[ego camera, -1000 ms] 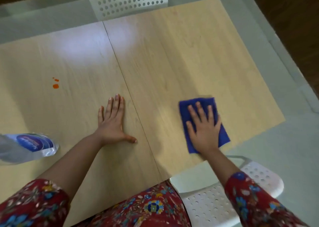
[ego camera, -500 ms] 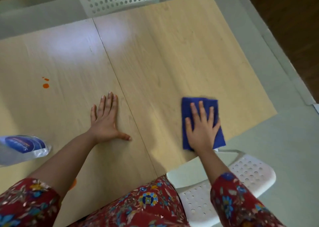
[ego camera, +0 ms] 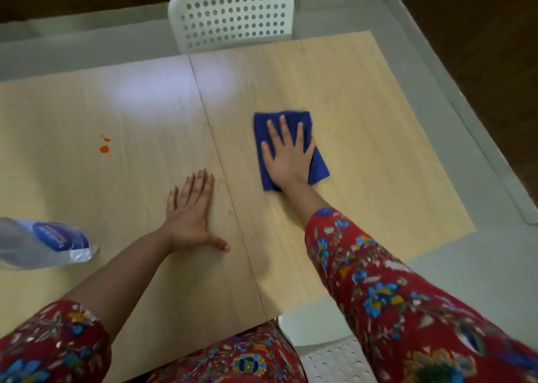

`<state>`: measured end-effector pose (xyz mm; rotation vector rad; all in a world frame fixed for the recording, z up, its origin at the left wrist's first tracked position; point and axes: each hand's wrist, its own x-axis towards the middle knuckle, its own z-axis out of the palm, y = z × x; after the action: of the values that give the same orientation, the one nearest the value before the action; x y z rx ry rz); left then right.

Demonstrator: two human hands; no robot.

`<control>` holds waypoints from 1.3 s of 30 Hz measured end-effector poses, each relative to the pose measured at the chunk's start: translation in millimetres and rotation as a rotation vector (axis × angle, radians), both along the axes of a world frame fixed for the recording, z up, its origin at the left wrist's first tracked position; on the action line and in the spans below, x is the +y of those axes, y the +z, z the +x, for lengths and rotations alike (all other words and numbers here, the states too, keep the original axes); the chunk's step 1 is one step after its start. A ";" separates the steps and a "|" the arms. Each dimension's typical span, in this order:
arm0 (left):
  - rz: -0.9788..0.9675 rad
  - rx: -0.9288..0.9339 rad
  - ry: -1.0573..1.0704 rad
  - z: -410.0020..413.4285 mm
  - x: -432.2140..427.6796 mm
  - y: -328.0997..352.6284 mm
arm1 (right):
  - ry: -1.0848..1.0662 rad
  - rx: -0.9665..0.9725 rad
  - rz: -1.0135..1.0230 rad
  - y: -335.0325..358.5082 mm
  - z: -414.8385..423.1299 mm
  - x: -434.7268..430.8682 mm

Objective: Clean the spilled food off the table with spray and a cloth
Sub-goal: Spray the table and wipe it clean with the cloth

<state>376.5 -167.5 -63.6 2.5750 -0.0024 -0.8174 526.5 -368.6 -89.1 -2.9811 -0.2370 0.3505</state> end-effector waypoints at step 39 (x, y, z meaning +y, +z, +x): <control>-0.597 -1.165 0.917 -89.1 121.0 122.8 | 0.297 -0.035 0.180 0.4 -174.0 167.5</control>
<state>287.4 -46.4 59.2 1.7842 0.4527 0.8865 352.6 -201.1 -88.6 -2.7754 -0.6801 0.2891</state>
